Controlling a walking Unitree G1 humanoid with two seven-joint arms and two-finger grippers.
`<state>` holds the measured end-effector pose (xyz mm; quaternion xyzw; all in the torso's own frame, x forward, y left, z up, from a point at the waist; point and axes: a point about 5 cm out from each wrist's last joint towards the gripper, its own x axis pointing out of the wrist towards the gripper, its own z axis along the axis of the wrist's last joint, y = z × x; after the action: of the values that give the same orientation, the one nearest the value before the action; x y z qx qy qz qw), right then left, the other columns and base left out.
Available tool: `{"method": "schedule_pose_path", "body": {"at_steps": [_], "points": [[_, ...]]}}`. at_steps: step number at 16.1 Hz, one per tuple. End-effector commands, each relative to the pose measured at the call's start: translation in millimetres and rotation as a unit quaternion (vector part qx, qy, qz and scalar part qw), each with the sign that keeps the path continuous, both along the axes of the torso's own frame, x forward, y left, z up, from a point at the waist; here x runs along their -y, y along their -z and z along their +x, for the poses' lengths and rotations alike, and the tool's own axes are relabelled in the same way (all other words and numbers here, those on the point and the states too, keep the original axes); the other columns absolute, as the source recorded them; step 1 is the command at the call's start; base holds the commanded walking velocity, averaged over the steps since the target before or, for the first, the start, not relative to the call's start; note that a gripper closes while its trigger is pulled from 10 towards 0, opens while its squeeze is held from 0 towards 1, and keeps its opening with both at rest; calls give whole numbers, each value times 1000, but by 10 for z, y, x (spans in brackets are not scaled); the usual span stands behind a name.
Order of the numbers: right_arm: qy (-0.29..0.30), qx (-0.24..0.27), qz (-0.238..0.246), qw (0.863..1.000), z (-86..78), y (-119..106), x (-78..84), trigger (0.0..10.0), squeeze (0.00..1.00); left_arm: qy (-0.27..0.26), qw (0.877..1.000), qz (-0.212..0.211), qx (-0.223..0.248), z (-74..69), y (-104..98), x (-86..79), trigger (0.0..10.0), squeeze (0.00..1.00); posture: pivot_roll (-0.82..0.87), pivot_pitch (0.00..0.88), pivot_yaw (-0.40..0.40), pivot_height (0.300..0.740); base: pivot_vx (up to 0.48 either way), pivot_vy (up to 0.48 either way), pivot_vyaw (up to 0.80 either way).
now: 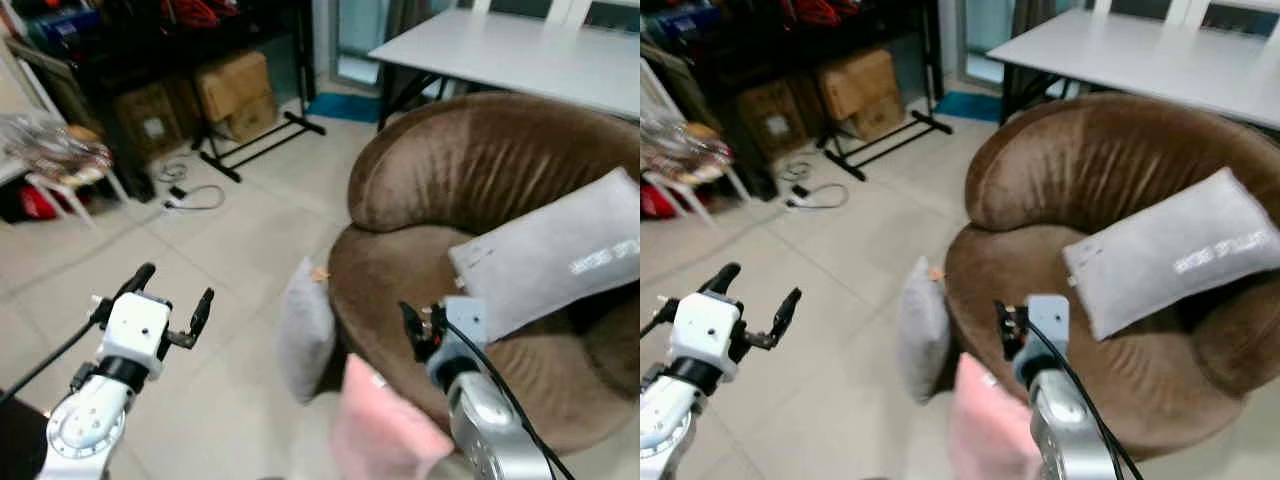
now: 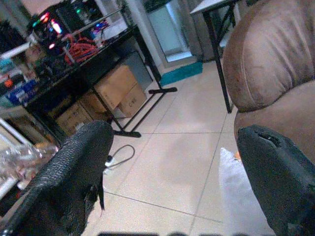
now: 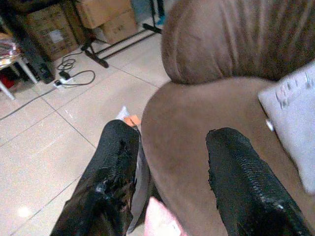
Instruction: Move the pillow to the sofa from floor
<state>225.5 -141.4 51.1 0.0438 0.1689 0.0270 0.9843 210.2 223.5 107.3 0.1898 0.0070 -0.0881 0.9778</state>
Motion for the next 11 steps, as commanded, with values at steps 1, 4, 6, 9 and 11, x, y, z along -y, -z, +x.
{"method": "schedule_pose_path", "body": {"at_steps": [1,4,6,9,11], "points": [[15,14,-4,1000,-12,-48,23,10000,0,0,1000,2,-8,23,0,-42,10000,0,67,20,160,740,0,0,0],[15,15,-22,1000,-25,-94,50,10000,0,-12,1000,-3,-7,56,10,-56,10000,0,46,27,132,740,0,0,0],[12,20,-37,999,6,-213,127,10000,0,-30,999,-17,-1,53,42,-27,10000,0,11,34,80,740,0,0,0],[6,14,-51,999,-46,-267,280,10000,0,-45,999,-29,-2,-11,117,41,10000,0,-17,30,20,740,0,0,0],[-6,4,-62,998,-23,-202,310,10000,0,-52,998,-34,-4,-34,152,88,10000,0,-10,19,-1,740,0,0,0]]}}
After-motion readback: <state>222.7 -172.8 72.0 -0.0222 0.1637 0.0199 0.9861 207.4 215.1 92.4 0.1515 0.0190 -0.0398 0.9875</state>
